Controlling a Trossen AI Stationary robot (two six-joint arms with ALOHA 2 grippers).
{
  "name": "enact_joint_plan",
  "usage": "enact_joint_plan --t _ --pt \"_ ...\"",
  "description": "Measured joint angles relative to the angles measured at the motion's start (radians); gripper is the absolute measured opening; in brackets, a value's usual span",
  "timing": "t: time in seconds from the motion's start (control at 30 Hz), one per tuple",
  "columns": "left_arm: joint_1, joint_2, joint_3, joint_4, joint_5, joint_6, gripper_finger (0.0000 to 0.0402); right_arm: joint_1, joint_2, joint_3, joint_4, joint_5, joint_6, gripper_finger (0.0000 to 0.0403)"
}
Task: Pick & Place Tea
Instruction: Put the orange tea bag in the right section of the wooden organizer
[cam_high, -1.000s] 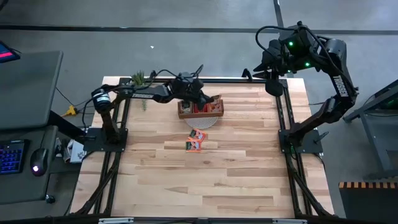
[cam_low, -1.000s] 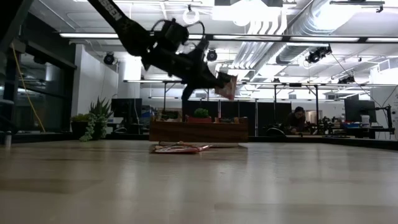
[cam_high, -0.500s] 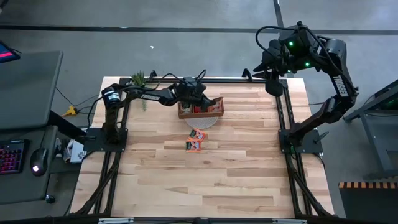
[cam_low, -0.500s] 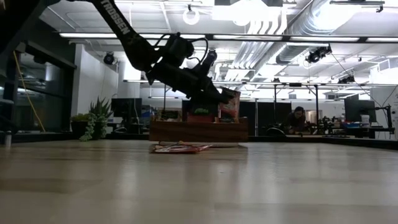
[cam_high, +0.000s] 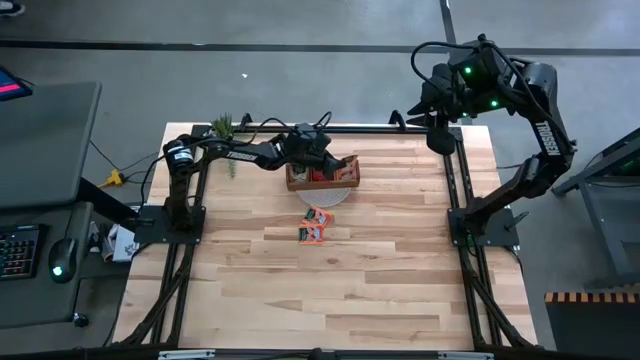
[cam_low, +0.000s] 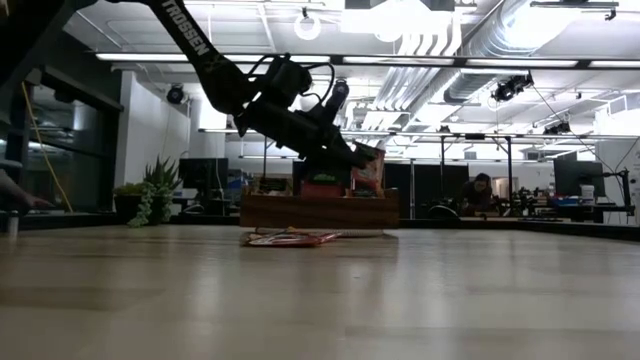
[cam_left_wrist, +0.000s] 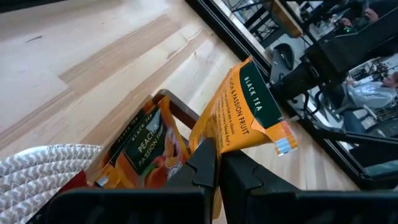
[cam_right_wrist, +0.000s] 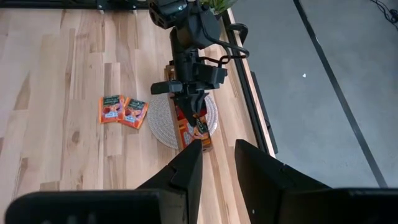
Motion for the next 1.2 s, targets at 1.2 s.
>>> enact_joint_plan --t 1.2 --pt "0.048 -0.025 0.362 -0.386 -0.110 0.256 0.0112 0.000 0.024 0.000 0.000 -0.093 0.001 0.0092"
